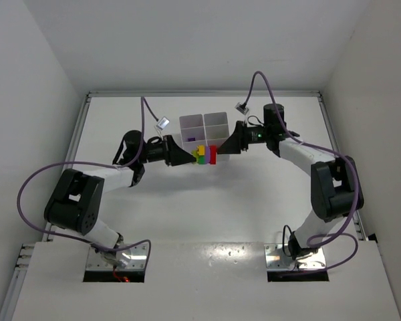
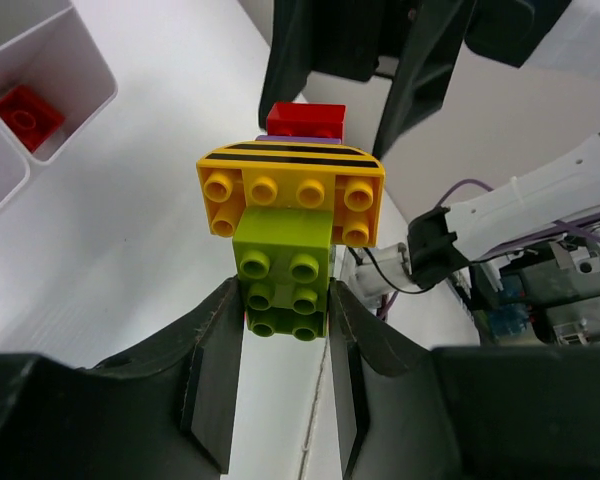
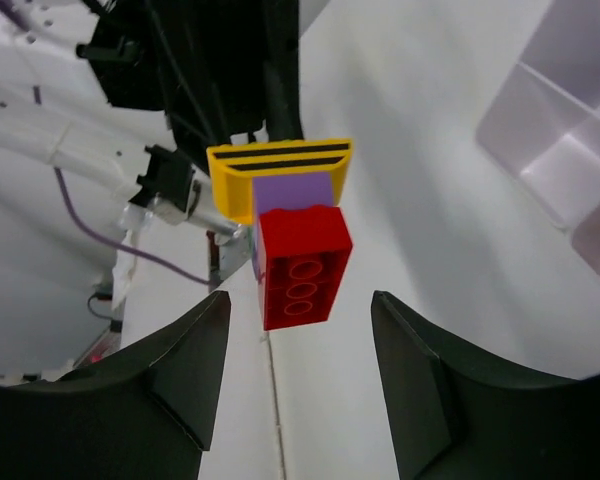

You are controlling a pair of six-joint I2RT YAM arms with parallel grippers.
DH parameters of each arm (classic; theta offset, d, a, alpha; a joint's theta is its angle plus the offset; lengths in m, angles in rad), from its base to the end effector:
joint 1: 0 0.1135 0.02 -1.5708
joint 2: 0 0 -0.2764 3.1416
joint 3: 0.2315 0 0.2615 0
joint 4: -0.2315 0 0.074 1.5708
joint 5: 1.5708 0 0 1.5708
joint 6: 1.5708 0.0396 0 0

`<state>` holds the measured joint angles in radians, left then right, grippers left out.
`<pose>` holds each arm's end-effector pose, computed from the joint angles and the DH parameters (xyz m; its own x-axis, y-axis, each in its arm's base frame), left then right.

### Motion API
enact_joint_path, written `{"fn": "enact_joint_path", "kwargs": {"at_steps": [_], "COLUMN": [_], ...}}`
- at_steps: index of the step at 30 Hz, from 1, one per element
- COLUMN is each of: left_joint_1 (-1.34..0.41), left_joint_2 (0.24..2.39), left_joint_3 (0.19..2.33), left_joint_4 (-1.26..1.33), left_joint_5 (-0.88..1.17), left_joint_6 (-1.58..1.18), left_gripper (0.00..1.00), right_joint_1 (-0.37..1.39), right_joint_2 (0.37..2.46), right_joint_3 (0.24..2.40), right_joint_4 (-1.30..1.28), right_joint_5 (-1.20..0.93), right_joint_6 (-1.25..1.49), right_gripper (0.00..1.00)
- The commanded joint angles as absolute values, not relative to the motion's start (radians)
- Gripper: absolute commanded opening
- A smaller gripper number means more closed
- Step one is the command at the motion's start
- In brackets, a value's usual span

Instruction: Sort the legos into containers by color

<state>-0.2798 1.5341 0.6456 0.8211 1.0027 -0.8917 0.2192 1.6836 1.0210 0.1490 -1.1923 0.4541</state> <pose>0.2907 -0.1182 0.2236 -0.7853 -0.2100 -0.5825 0.5507 0.1934 -0.8120 0.3491 0.1155 0.2353 -0.8127 -0.0150 -0.5824 -0.5718 0.2128 0.7923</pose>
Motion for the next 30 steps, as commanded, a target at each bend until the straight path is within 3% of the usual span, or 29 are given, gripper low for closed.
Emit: {"fn": "enact_joint_path", "kwargs": {"at_steps": [1,8,12,19,22,30], "left_joint_1": [-0.264,-0.264,-0.264,-0.264,-0.244,-0.193], "left_joint_2": [1.552,1.588,1.588,1.569,1.546,1.537], "left_joint_3": [0.702,0.724,0.724,0.695,0.661,0.637], "left_joint_4": [0.982,1.023,1.045,1.032,0.988,0.956], "left_joint_5": [1.046,1.055,1.066,1.055,1.026,1.003], "left_joint_6": [-0.951,-0.995,-1.009,-0.988,-0.973,-0.953], "left_gripper": [0.09,0.09,0.09,0.09,0.07,0.05], "right_joint_1": [0.247,0.268,0.278,0.278,0.256,0.146], "right_joint_2": [1.671,1.649,1.649,1.692,1.692,1.641], "right_joint_3": [1.058,1.049,1.049,1.097,1.106,1.065], "right_joint_4": [0.219,0.167,0.186,0.209,0.209,0.209], "right_joint_5": [-1.305,-1.287,-1.266,-1.266,-1.266,-1.256], "right_joint_6": [0.443,0.390,0.400,0.419,0.419,0.437], "right_gripper": [0.59,0.57,0.49,0.12,0.02,0.00]}}
